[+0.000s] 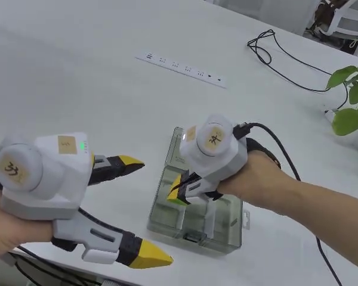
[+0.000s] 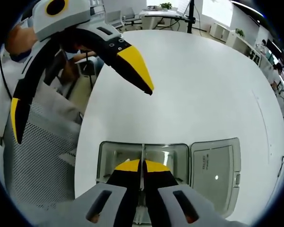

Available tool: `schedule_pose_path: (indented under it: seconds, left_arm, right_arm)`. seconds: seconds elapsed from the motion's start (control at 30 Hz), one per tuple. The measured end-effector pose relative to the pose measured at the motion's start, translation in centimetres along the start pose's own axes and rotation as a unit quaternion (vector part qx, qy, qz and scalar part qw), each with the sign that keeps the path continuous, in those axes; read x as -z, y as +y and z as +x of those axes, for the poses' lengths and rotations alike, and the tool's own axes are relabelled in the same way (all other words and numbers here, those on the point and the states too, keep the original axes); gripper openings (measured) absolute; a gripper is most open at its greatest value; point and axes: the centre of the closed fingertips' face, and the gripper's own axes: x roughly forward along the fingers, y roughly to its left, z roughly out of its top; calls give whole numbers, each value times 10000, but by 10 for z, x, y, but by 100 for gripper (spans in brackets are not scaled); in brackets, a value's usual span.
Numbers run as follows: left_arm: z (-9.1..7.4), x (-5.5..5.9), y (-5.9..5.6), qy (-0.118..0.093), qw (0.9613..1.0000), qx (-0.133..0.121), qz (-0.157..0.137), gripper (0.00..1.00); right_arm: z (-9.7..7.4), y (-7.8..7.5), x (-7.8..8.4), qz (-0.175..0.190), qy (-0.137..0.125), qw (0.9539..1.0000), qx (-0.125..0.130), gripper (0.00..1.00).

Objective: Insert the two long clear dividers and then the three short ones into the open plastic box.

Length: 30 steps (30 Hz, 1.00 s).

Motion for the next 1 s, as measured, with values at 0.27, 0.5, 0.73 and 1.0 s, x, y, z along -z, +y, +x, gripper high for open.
schedule_pose_path:
  seconds: [0.27, 0.5, 0.73, 1.0]
  left_arm:
    - [-1, 3, 1, 44, 10000, -19, -5, 100]
    - [0, 5, 1, 77, 10000, -17, -1, 100]
    - [0, 4, 1, 94, 10000, -13, 17, 100]
    - [-1, 3, 1, 132, 9999, -14, 33, 100]
  right_arm:
    - [-3, 1, -3, 104, -108, 9999, 1, 9]
    - [-14, 0, -8, 205, -302, 9993, 81, 17]
    - [-26, 2, -11, 268, -446, 9986, 102, 24]
    - [-43, 6, -9, 340, -605, 9975, 105, 34]
